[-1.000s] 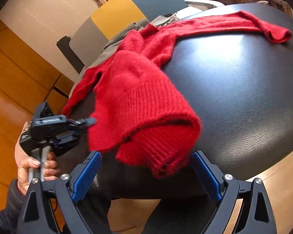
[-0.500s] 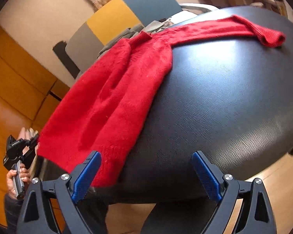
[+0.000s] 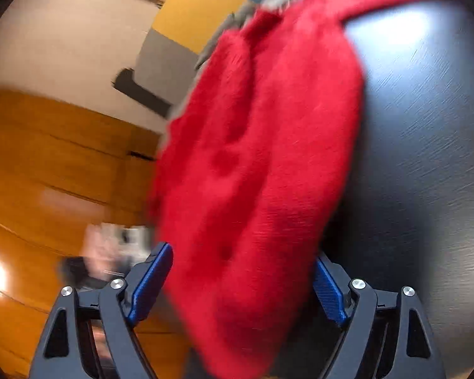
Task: Fold clothes
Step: 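Press the sweater hem flat with both open grippers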
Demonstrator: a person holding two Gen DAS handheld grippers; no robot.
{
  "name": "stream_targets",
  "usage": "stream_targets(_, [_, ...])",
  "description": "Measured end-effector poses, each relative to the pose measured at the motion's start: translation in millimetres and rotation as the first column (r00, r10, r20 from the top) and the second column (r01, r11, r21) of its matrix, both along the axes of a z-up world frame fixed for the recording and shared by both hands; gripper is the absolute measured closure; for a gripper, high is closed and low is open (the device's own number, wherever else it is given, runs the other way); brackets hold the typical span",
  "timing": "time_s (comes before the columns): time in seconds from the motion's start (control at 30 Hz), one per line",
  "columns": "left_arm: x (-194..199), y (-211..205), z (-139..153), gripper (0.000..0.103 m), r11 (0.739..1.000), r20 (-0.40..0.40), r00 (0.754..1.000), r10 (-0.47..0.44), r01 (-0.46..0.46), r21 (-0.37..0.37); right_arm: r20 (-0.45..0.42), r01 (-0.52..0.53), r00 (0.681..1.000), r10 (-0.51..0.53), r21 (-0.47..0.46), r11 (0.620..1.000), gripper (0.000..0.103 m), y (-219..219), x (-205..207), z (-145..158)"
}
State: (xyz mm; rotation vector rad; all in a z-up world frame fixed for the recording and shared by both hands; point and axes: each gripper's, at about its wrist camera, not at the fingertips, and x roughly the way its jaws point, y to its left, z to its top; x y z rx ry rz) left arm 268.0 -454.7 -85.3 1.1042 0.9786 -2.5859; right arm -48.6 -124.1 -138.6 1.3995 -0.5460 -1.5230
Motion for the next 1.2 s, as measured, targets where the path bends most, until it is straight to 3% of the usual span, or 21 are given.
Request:
stream_targets(0.03, [-13,10,-7,0.089,0.999,0.055,0.998,-0.031,0.033,-0.036,0.063,-0.005,0.998,0.007,-0.043,0.999,0.017,-3,-3,0])
stream_targets(0.1, [-33,25,-26,0.089,0.996,0.169,0.984,-0.056,0.067,-0.058,0.058,0.000,0.998,0.009,-0.153,0.988,0.016,2,-6,28])
stream_targets(0.13, [-41,33,-33,0.089,0.994,0.216,0.974,-0.065,0.083,-0.073,0.047,0.002,0.999,0.008,-0.208,0.978,0.010,6,-7,43])
stream_targets(0.17, [-39,42,-30,0.088,0.989,0.211,0.975,-0.072,0.096,-0.110,0.036,0.003,0.999,0.006,-0.263,0.965,0.006,9,-8,58])
stream_targets(0.27, [-44,79,3,0.082,0.969,0.036,0.974,-0.223,0.226,-0.100,-0.049,0.000,0.999,-0.017,-0.335,0.942,0.000,21,-7,96])
stream_targets(0.3, [-46,93,15,0.079,0.957,-0.020,0.960,-0.278,0.274,-0.099,-0.062,0.002,0.998,-0.024,-0.325,0.946,0.000,21,-6,99])
stream_targets(0.4, [-64,142,34,0.065,0.891,-0.022,0.899,-0.437,0.429,-0.149,-0.079,0.028,0.996,-0.050,-0.261,0.965,0.000,22,-4,97])
stream_targets(0.5, [-85,196,31,0.057,0.793,0.067,0.823,-0.565,0.563,-0.234,-0.068,0.081,0.993,-0.096,-0.199,0.977,0.000,40,-2,79])
stream_targets(0.6, [-102,219,3,0.057,0.772,0.160,0.793,-0.587,0.609,-0.186,-0.194,0.131,0.972,-0.136,-0.038,0.991,0.000,59,6,66])
stream_targets(0.67, [-100,212,-7,0.057,0.804,0.186,0.822,-0.539,0.567,-0.177,-0.286,0.175,0.947,-0.148,0.071,0.982,0.000,72,11,57])
stream_targets(0.7, [-94,204,-5,0.057,0.820,0.162,0.836,-0.524,0.547,-0.169,-0.332,0.200,0.931,-0.149,0.124,0.972,0.004,78,14,52])
stream_targets(0.77, [-81,187,-2,0.057,0.852,0.116,0.865,-0.488,0.501,-0.154,-0.447,0.197,0.891,-0.082,0.218,0.956,0.023,79,27,49])
stream_targets(0.83, [-64,157,1,0.057,0.896,0.105,0.914,-0.391,0.405,-0.183,-0.514,0.154,0.858,0.014,0.283,0.947,0.042,67,40,46])
stream_targets(0.93, [-37,110,-2,0.057,0.951,0.113,0.967,-0.226,0.245,-0.189,-0.566,0.086,0.813,0.133,0.342,0.936,0.047,41,57,43])
stream_targets(1.03, [-19,63,-9,0.057,0.961,0.134,0.986,-0.103,0.133,-0.241,-0.577,0.024,0.782,0.235,0.405,0.914,0.045,12,65,36])
stream_targets(1.13, [-18,40,-29,0.057,0.941,0.210,0.977,-0.038,0.105,-0.321,-0.545,0.023,0.778,0.314,0.523,0.852,0.036,-2,63,15])
stream_targets(1.2, [-23,35,-49,0.057,0.949,0.246,0.969,-0.021,0.096,-0.299,-0.529,0.023,0.776,0.344,0.568,0.823,0.034,0,63,6])
